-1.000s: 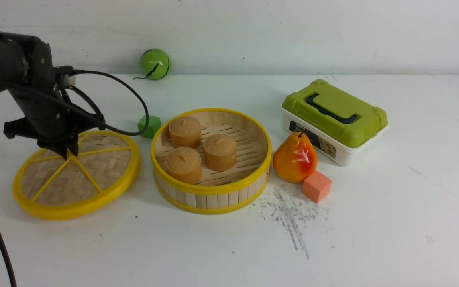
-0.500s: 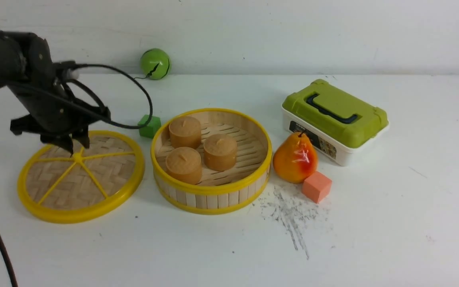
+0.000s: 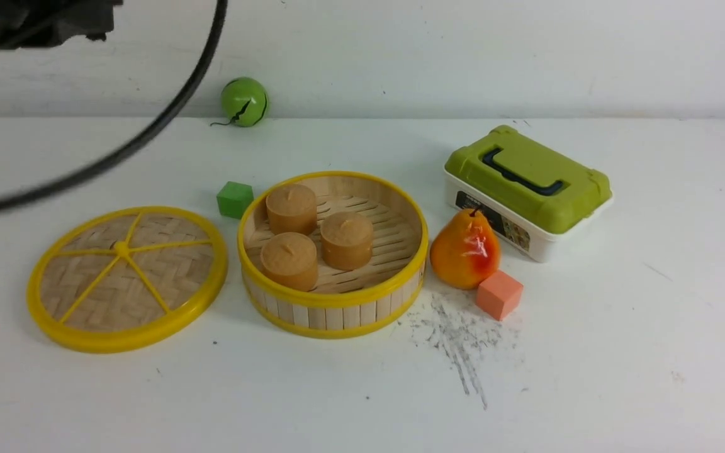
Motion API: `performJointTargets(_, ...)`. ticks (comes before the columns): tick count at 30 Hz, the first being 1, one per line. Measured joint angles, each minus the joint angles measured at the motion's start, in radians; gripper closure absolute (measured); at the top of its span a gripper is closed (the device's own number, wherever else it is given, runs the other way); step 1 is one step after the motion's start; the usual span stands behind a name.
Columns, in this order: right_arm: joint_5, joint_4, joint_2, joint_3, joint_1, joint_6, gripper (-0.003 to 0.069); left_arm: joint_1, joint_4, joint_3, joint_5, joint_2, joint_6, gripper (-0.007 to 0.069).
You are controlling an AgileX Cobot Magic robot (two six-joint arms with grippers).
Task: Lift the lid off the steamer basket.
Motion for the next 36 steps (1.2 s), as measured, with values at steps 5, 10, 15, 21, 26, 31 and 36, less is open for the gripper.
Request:
performJointTargets(5,0.000,0.000,0.000,0.000,0.000,0.000,0.0419,0.000,-0.091,0.259,-0.095,-0.193,0.030,0.0637)
performJointTargets(10,0.000,0.000,0.000,0.000,0.000,0.000,0.0419,0.000,-0.127,0.446,-0.109,-0.326,0.030,0.0637)
performJointTargets(15,0.000,0.000,0.000,0.000,0.000,0.000,0.0419,0.000,-0.148,0.545,-0.074,-0.369,0.030,0.0637)
performJointTargets(21,0.000,0.000,0.000,0.000,0.000,0.000,0.0419,-0.002,-0.132,0.608,-0.043,-0.379,0.035,0.0637)
performJointTargets(26,0.000,0.000,0.000,0.000,0.000,0.000,0.0419,-0.002,-0.046,0.696,-0.074,-0.578,0.080,0.0637)
performJointTargets(31,0.000,0.000,0.000,0.000,0.000,0.000,0.0419,-0.002,0.103,0.865,-0.224,-0.842,0.068,0.0637)
performJointTargets(36,0.000,0.000,0.000,0.000,0.000,0.000,0.0419,-0.002,0.252,1.104,-0.555,-1.052,0.000,0.0637)
